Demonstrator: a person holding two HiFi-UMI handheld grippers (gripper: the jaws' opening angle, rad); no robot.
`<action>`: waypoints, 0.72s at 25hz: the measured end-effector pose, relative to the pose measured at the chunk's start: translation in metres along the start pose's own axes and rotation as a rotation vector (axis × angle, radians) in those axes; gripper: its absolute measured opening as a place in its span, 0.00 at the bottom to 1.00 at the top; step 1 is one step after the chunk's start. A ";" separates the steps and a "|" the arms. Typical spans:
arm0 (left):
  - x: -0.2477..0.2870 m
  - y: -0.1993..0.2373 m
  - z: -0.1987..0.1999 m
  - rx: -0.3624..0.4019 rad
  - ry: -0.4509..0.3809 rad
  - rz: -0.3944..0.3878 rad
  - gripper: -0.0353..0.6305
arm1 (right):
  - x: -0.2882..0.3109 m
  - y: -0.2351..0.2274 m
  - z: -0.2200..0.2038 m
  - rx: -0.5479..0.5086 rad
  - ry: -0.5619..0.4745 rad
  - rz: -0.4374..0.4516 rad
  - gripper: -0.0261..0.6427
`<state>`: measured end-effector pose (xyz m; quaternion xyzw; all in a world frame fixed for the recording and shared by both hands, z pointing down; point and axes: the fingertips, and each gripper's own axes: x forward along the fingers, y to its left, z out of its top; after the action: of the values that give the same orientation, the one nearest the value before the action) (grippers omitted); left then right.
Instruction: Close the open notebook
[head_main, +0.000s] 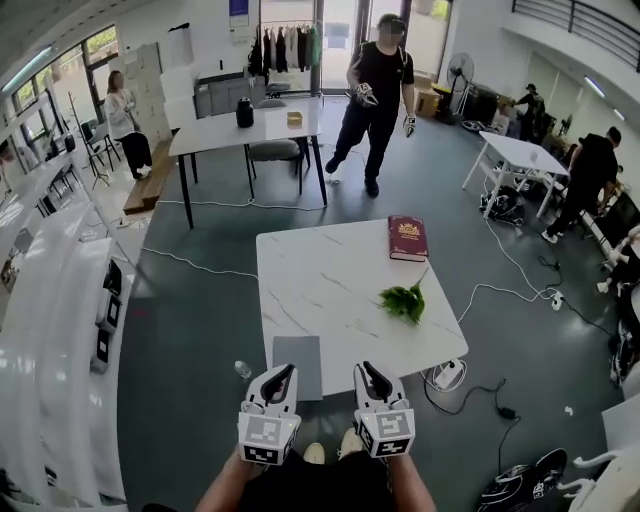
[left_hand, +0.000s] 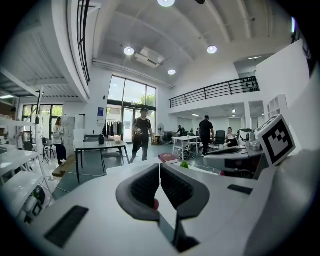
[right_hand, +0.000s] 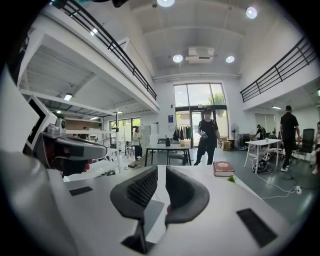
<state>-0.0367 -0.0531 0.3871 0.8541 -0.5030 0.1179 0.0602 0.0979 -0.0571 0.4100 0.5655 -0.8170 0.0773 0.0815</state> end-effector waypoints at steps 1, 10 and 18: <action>-0.001 -0.002 0.000 0.002 0.001 -0.006 0.09 | -0.003 -0.001 0.000 0.000 -0.003 -0.008 0.13; -0.003 -0.015 0.003 0.016 0.000 -0.026 0.09 | -0.018 -0.004 0.003 0.011 -0.029 -0.034 0.07; -0.002 -0.018 0.000 0.018 0.006 -0.022 0.09 | -0.019 -0.007 0.000 0.009 -0.029 -0.031 0.06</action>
<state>-0.0222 -0.0430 0.3870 0.8596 -0.4925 0.1245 0.0555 0.1110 -0.0420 0.4061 0.5795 -0.8090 0.0713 0.0682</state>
